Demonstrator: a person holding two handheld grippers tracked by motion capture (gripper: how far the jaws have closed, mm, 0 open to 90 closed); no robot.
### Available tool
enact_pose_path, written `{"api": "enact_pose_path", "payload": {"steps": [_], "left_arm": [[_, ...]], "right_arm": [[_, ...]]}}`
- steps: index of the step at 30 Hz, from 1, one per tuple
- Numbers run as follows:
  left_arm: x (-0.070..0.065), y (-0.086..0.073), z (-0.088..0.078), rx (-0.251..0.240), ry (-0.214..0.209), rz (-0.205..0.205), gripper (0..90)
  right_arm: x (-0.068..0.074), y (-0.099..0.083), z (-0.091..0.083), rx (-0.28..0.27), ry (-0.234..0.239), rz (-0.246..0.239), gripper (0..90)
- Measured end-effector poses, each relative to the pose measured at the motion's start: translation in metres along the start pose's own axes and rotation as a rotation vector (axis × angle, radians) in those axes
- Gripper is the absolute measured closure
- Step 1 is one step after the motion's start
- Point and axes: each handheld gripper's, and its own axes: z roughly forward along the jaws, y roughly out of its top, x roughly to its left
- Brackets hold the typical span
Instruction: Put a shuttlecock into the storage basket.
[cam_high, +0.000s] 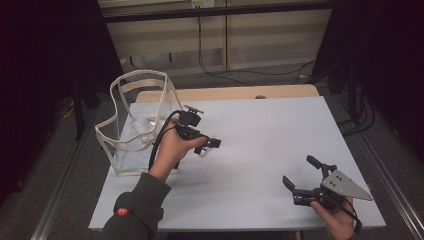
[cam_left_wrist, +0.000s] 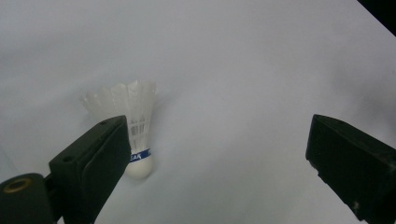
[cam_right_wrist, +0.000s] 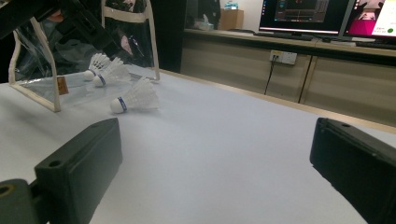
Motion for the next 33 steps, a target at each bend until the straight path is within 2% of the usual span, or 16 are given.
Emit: {"api": "enact_pose_path", "payload": {"steps": [4, 11, 31, 33], "left_arm": [[0.000, -0.003, 0.004, 0.006, 0.011, 0.003, 6.7], [-0.001, -0.006, 0.010, 0.012, 0.007, 0.009, 6.8], [-0.001, -0.014, 0.021, -0.011, 0.021, -0.014, 6.7], [0.000, -0.015, 0.021, -0.007, 0.025, -0.006, 6.7]], "right_arm": [[0.000, 0.000, 0.000, 0.000, 0.004, 0.000, 2.4], [0.001, 0.000, -0.001, 0.000, -0.001, -0.001, 2.4], [0.000, 0.000, -0.003, 0.002, -0.004, -0.004, 2.4], [0.000, 0.000, -0.002, 0.003, -0.004, -0.003, 2.4]]}}
